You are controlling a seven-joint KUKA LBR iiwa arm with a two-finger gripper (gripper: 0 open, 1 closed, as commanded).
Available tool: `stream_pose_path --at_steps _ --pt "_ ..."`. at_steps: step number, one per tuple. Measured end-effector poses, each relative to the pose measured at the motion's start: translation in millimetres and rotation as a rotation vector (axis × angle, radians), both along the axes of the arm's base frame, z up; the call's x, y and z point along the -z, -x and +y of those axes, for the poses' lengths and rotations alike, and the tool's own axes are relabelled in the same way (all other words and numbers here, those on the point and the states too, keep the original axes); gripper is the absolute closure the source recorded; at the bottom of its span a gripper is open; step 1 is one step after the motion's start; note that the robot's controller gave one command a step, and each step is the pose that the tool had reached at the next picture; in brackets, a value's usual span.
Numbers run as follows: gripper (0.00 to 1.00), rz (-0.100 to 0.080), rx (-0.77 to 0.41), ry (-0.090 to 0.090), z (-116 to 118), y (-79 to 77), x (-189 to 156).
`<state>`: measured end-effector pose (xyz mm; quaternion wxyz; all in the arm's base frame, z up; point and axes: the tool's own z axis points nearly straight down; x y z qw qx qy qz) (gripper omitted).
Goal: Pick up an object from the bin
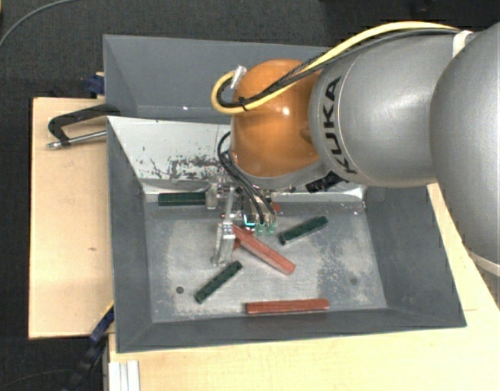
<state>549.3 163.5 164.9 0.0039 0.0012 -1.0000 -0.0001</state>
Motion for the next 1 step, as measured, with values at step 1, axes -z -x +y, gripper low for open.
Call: stream_pose_path --at_steps 1 --pt "0.0 -0.031 -0.29 -0.007 -67.6 20.1 89.5"
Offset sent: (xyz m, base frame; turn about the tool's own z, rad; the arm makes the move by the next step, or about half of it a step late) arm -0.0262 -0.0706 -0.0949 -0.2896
